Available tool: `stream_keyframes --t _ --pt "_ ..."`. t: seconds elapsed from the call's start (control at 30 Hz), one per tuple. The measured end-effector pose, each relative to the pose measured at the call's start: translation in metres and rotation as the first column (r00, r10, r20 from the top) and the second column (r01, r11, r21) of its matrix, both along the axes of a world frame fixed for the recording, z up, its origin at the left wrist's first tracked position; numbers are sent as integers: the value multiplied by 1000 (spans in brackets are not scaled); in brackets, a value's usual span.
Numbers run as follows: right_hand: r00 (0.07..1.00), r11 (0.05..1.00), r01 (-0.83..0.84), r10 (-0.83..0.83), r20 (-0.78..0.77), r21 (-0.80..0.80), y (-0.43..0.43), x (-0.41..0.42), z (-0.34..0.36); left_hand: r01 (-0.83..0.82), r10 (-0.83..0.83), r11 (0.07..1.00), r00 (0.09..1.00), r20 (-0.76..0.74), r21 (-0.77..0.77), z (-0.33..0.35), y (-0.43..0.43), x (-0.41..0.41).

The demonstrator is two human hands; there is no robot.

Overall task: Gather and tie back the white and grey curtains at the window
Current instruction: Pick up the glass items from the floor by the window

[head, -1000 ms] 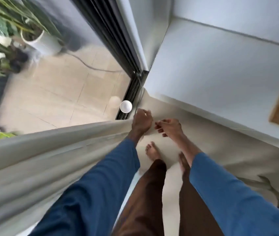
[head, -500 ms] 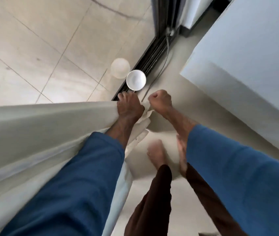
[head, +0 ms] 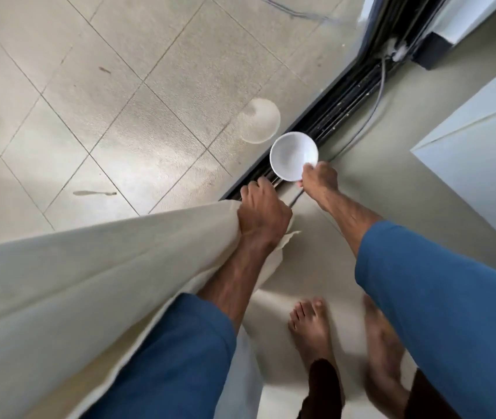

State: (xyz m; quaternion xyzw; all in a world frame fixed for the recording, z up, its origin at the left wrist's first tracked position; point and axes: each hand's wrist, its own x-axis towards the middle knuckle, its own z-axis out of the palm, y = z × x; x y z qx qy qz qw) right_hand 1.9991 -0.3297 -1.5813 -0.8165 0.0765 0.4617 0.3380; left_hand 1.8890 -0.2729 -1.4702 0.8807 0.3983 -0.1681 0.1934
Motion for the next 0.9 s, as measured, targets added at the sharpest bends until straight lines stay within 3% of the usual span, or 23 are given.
stream_keyframes --t 0.1,0.2,0.47,0.7,0.9 --pt "997 998 -54 55 -51 14 -24 -6 31 -37 39 999 998 45 -30 17 -7 -11" --pt "990 1000 15 -13 -142 11 -51 -18 89 -153 153 983 988 -3 -101 58 -20 -18" --pt "964 983 186 -185 -191 -14 -154 -52 305 -374 350 873 927 -132 -314 253 -105 -26" --pt "976 979 200 -203 -82 -43 -255 -94 488 -230 162 891 966 -200 -391 412 -191 -55" --pt "926 922 364 -373 -50 -133 -346 -165 570 -7 -65 908 985 -157 -418 486 -250 -103"
